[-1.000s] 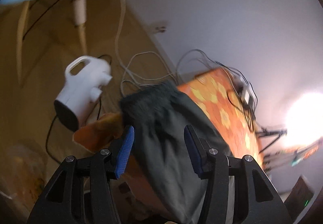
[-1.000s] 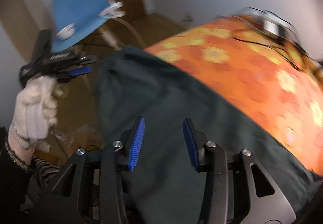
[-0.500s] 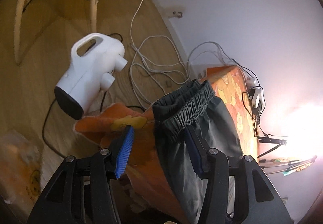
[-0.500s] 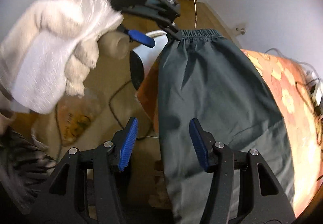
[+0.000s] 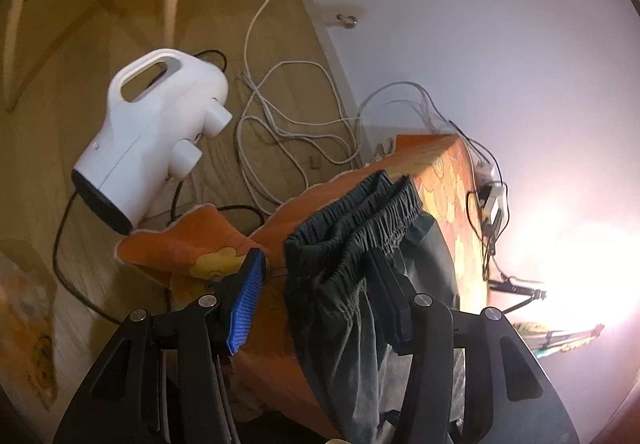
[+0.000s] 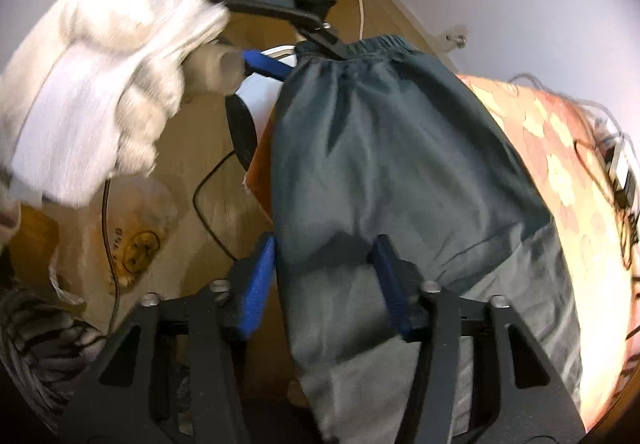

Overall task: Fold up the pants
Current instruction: 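Grasp the waistband ends with both grippers and lift the trousers off the bed, then bring the right gripper to the left gripper, gathering the waistband together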

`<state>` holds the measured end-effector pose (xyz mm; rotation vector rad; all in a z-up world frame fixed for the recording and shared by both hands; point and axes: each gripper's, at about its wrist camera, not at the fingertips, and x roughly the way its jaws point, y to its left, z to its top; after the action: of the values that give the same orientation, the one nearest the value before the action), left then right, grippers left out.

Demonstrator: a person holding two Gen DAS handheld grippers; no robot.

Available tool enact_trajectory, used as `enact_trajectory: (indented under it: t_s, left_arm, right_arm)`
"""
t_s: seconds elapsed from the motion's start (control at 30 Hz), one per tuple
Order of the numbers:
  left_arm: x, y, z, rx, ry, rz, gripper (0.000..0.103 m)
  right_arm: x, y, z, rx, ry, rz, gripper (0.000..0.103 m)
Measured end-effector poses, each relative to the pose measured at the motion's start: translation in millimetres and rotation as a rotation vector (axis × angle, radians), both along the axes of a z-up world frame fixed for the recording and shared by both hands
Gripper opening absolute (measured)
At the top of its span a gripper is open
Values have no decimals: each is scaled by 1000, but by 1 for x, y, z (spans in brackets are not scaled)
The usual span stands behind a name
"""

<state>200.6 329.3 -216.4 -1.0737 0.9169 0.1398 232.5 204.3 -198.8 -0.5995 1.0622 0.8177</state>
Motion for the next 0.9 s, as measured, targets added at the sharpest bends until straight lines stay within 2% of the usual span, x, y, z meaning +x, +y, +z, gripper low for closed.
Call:
enact_trajectory:
  t_s: [0.03,0.13,0.4,0.5,0.6,0.63,0.7,0.8,0.83,0.9]
  left_arm:
    - [0,0,0,0,-1,0,51]
    - [-1,2,-1,-1,-9,1,51]
    - [3,-1,-1,10,-20,4,51]
    - [3,-3,1,32,-27,-2,51]
    - [6,-9,7,94,-39,-22,45]
    - [6,-10,9,116,-41,-21,34]
    - [6,-10,12,141,-55,-20,22]
    - [5,-11,16,159,-73,-17,19]
    - [5,-13,18,170,-78,-20,18]
    - [4,-17,25,203,-99,-30,16]
  right_arm:
    - [7,-2,-1,13,31,-21,33]
    - [18,-8,1,54,79,-72,20]
    - [25,-6,2,90,112,-103,17]
    - [22,-1,1,89,108,-96,17]
    - [20,1,2,98,119,-102,17]
    - [20,0,3,105,128,-104,17]
    - [22,-6,5,129,146,-109,18]
    - [24,-15,7,146,154,-120,28]
    - [24,-18,9,155,155,-124,35]
    - [25,-27,15,181,163,-141,38]
